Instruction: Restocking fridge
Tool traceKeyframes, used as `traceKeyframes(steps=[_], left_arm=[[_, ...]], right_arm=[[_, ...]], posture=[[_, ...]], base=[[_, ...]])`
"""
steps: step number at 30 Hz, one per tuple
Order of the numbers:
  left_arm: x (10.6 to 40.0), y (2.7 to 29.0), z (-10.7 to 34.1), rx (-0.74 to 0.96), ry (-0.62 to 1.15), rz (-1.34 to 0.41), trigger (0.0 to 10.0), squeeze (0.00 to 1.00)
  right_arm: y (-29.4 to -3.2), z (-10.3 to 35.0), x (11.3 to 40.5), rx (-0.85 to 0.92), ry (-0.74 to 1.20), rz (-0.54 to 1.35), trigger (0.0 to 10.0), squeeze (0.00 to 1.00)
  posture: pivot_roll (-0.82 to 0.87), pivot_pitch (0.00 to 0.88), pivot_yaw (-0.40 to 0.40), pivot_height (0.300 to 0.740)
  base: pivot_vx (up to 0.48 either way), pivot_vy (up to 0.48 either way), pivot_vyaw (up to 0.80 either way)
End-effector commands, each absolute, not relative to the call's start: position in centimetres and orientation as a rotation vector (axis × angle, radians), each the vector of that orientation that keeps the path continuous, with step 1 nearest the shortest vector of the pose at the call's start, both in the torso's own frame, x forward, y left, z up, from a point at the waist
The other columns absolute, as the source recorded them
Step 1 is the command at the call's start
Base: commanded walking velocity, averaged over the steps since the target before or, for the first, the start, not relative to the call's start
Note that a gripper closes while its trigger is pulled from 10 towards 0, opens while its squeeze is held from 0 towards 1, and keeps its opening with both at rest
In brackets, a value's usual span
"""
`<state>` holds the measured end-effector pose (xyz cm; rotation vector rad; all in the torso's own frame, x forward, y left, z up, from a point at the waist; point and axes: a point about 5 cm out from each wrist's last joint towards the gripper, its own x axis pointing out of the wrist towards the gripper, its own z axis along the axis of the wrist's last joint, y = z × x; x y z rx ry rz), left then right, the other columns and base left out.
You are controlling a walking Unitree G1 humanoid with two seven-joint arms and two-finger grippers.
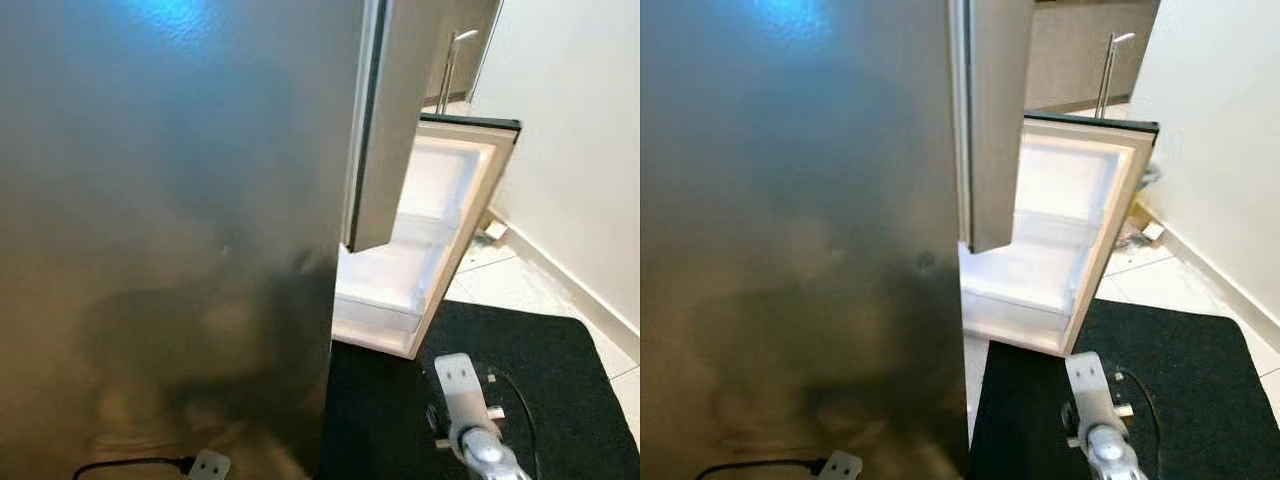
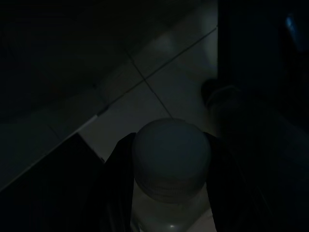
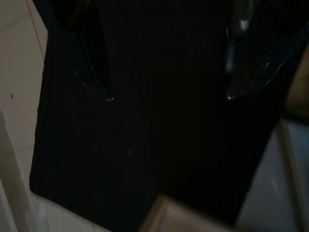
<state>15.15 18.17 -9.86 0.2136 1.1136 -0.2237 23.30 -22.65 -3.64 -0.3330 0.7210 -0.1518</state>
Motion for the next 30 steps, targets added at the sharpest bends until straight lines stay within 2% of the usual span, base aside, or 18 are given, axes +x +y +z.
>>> traceKeyframes(steps=[1,2,8,10,16,19,30], left_arm=[[14.7,18.1,-10.0,0.223,1.127,-0.236,10.0,0.00],[14.7,18.1,-10.0,0.223,1.127,-0.236,10.0,0.00],[15.0,18.0,-9.9,0.221,1.117,-0.238,10.0,0.00],[15.0,17.9,-9.9,0.221,1.117,-0.239,10.0,0.00],[15.0,18.0,-10.0,0.230,1.125,-0.248,10.0,0.00],[14.9,18.0,-10.0,0.225,1.127,-0.250,10.0,0.00],[14.8,18.2,-10.0,0.213,1.136,-0.250,10.0,0.00]], right_arm=[[-22.9,-5.4,21.0,-0.360,0.814,-0.125,10.0,0.00],[-22.9,-5.4,21.0,-0.360,0.814,-0.125,10.0,0.00],[-23.4,-8.4,16.0,-0.402,1.002,-0.057,10.0,0.00],[-23.4,-8.5,15.7,-0.402,1.014,-0.054,10.0,0.00],[-23.6,-9.9,12.2,-0.405,1.143,-0.019,10.0,0.00],[-23.7,-10.0,11.7,-0.410,1.160,-0.015,10.0,0.00],[-23.8,-10.0,11.9,-0.400,1.163,-0.028,10.0,0.00]], posture=[[-0.10,0.023,0.037,0.740],[-0.10,0.023,0.037,0.740],[-0.10,0.013,0.033,0.740],[-0.10,0.012,0.033,0.740],[-0.09,0.006,0.033,0.740],[-0.09,0.005,0.034,0.740],[-0.09,0.009,0.039,0.740]], base=[[0.000,0.000,0.00],[0.000,0.000,0.00],[0.000,0.000,0.00],[0.000,0.000,0.00],[0.000,0.000,0.00],[0.000,0.000,0.00],[0.000,-0.439,0.00]])
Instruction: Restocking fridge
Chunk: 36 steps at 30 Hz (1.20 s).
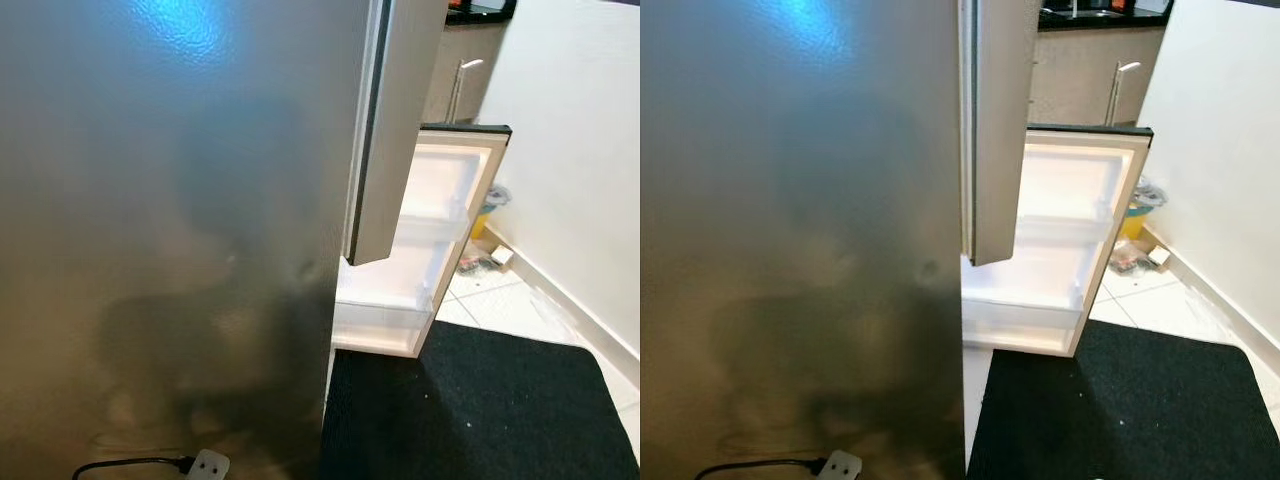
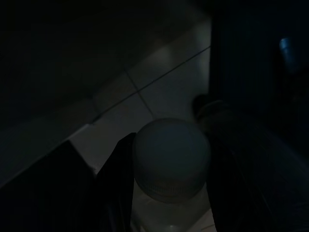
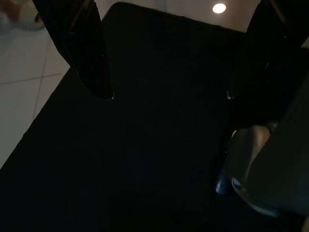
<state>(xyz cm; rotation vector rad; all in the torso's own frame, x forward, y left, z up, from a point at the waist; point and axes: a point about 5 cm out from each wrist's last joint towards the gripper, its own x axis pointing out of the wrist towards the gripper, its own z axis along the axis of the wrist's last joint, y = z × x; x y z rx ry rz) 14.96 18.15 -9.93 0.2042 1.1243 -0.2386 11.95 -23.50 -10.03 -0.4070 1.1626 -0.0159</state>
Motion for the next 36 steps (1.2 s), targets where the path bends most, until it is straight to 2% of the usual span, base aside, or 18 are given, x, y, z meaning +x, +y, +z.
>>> traceKeyframes(steps=[1,21,26,36], left_arm=[[14.8,18.2,-10.0,0.212,1.137,-0.250,10.0,0.00],[14.7,17.9,-10.0,0.215,1.138,-0.263,10.0,0.00],[14.8,18.0,-10.0,0.218,1.136,-0.261,10.0,0.00],[15.1,18.1,-9.9,0.223,1.128,-0.242,10.0,0.00]], right_arm=[[-23.8,-10.0,11.8,-0.400,1.163,-0.027,10.0,0.00],[-23.3,-9.7,13.0,-0.379,1.116,0.032,10.0,0.00],[-23.1,-9.8,12.9,-0.368,1.119,0.044,10.0,0.00],[-23.1,-9.8,12.9,-0.366,1.121,0.058,10.0,0.00]], posture=[[-0.09,0.010,0.038,0.740],[-0.10,0.015,0.042,0.740],[-0.10,0.015,0.044,0.740],[-0.10,0.012,0.043,0.740]], base=[[0.000,-0.465,0.00],[0.000,-0.465,0.00],[0.000,-0.442,0.63],[0.000,0.000,0.75]])
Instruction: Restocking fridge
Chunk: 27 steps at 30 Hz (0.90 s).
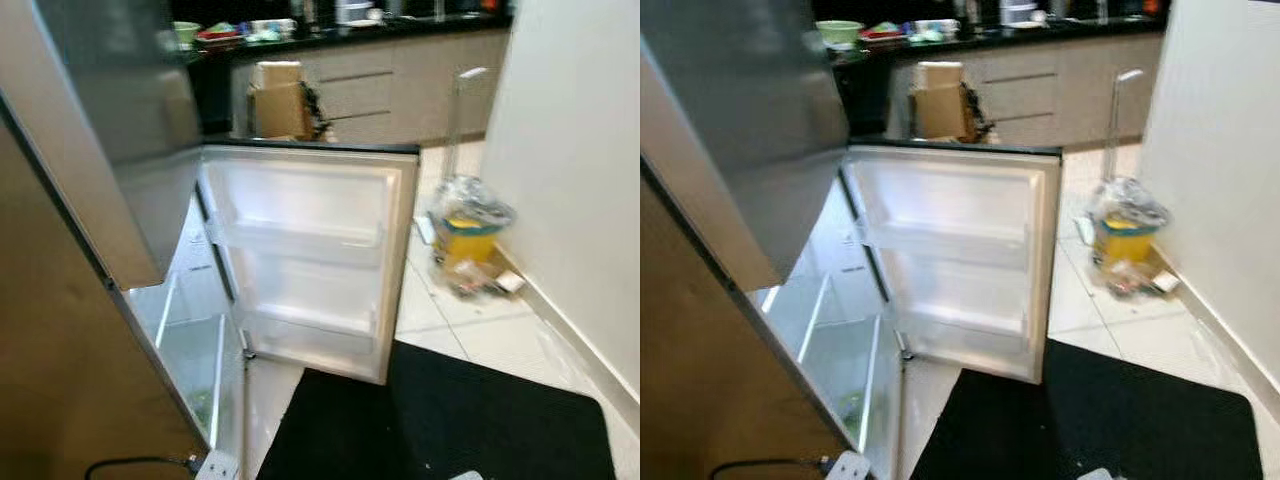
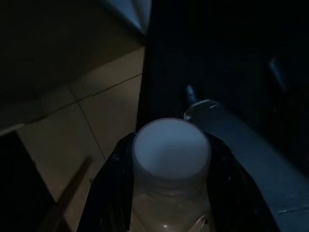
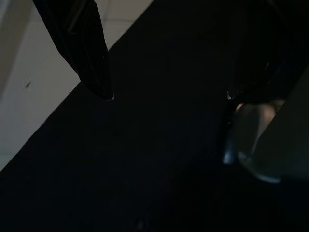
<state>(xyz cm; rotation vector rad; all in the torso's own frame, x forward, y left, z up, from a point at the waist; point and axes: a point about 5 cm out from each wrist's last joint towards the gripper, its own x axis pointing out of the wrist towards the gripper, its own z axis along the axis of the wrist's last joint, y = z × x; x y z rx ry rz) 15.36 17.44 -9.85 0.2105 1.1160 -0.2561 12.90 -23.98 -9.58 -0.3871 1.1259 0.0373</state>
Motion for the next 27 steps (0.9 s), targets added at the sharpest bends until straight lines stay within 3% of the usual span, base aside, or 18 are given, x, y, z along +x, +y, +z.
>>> traceKeyframes(steps=[1,27], left_arm=[[15.07,18.05,-9.92,0.222,1.128,-0.242,10.0,0.00],[15.28,17.89,-9.86,0.230,1.124,-0.250,10.0,0.00]], right_arm=[[-23.12,-9.76,12.96,-0.366,1.121,0.059,10.0,0.00],[-23.17,-9.52,13.62,-0.381,1.108,0.083,10.0,0.00]], posture=[[-0.10,0.012,0.043,0.740],[-0.11,0.000,0.037,0.740]], base=[[0.000,0.000,0.75],[0.000,0.000,0.74]])
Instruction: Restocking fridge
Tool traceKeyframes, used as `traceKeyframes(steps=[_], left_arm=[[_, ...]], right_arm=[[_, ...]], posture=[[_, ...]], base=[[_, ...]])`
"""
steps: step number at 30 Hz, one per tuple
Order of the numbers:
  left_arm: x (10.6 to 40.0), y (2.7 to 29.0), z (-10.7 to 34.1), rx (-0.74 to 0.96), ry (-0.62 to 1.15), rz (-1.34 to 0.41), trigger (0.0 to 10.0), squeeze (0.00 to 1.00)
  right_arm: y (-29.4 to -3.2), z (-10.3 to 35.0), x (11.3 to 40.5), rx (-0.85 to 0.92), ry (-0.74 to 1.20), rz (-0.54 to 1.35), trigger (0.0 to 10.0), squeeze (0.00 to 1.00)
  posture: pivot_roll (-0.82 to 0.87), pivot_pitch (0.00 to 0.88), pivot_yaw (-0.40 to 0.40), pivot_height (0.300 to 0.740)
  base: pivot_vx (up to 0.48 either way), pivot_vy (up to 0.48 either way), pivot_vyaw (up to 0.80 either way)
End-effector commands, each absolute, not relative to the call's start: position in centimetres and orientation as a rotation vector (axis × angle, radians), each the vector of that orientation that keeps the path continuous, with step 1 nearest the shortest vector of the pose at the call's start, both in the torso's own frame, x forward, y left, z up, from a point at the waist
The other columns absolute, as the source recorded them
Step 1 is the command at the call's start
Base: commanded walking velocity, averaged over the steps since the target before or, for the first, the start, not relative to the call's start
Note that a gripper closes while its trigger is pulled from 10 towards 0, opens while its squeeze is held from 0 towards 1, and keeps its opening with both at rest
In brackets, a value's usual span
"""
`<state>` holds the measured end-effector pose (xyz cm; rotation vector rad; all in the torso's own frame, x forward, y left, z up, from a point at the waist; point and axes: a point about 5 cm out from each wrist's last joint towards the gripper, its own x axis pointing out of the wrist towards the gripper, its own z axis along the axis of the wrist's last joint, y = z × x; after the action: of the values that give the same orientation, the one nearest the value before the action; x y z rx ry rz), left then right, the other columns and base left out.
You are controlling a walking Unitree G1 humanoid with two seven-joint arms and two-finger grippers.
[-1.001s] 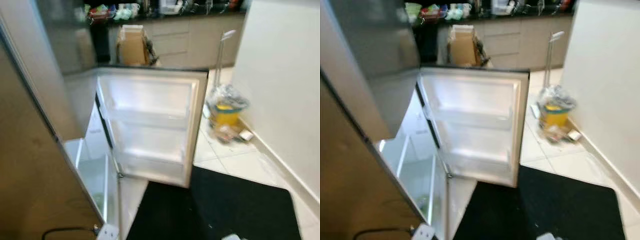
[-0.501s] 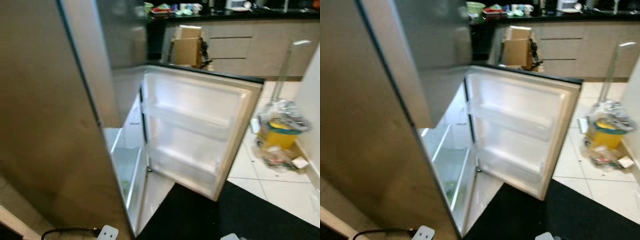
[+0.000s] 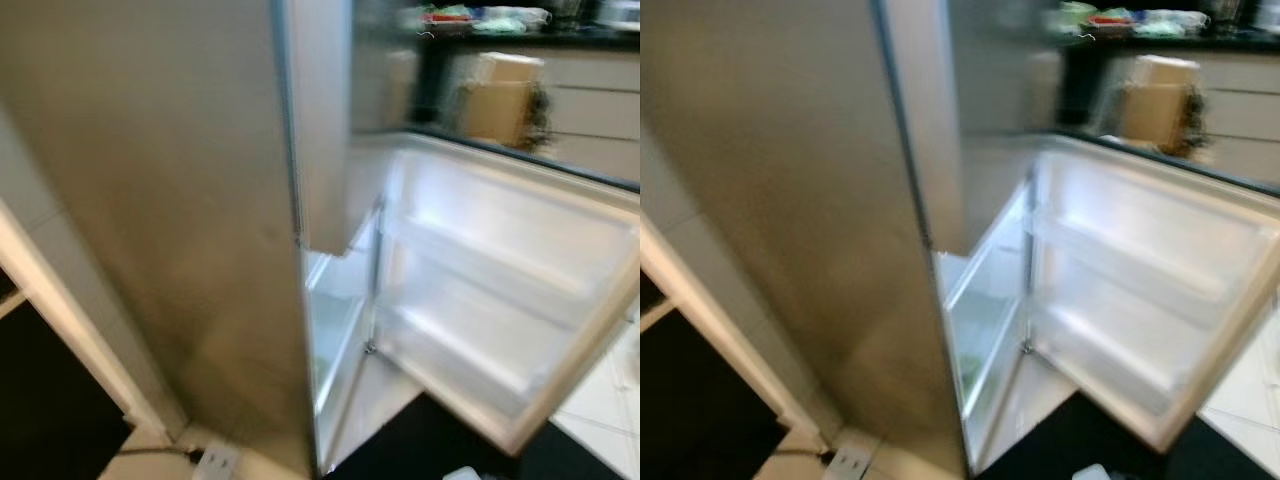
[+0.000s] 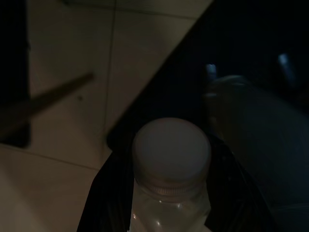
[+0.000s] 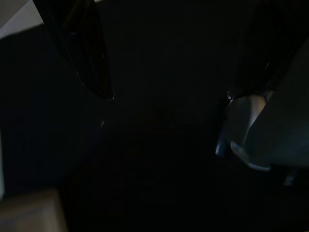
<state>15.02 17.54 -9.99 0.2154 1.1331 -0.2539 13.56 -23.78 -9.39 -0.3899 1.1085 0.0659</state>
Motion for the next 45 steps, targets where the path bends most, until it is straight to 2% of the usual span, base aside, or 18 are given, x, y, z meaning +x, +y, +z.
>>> traceKeyframes(steps=[1,13,19,38,45], left_arm=[[15.30,17.88,-9.85,0.231,1.124,-0.250,10.0,0.00],[15.34,17.71,-9.85,0.226,1.123,-0.251,10.0,0.00],[15.12,17.58,-9.94,0.215,1.131,-0.257,10.0,0.00],[14.90,17.32,-10.05,0.208,1.135,-0.265,10.0,0.00],[14.95,17.34,-10.03,0.208,1.136,-0.268,10.0,0.00]], right_arm=[[-23.18,-9.51,13.66,-0.381,1.107,0.083,10.0,0.00],[-23.23,-9.43,13.84,-0.386,1.102,0.079,10.0,0.00],[-23.30,-9.43,13.84,-0.406,1.102,0.064,10.0,0.00],[-23.40,-9.16,14.43,-0.420,1.072,0.057,10.0,0.00],[-23.46,-9.19,14.32,-0.410,1.073,0.038,10.0,0.00]], posture=[[-0.11,0.000,0.037,0.740],[-0.11,0.000,0.037,0.740],[-0.11,0.000,0.033,0.740],[-0.11,0.004,0.032,0.740],[-0.12,0.005,0.037,0.740]], base=[[0.000,0.000,0.74],[0.000,0.000,0.72],[0.000,-0.097,0.00],[0.000,-0.450,0.00],[0.000,0.000,0.00]])
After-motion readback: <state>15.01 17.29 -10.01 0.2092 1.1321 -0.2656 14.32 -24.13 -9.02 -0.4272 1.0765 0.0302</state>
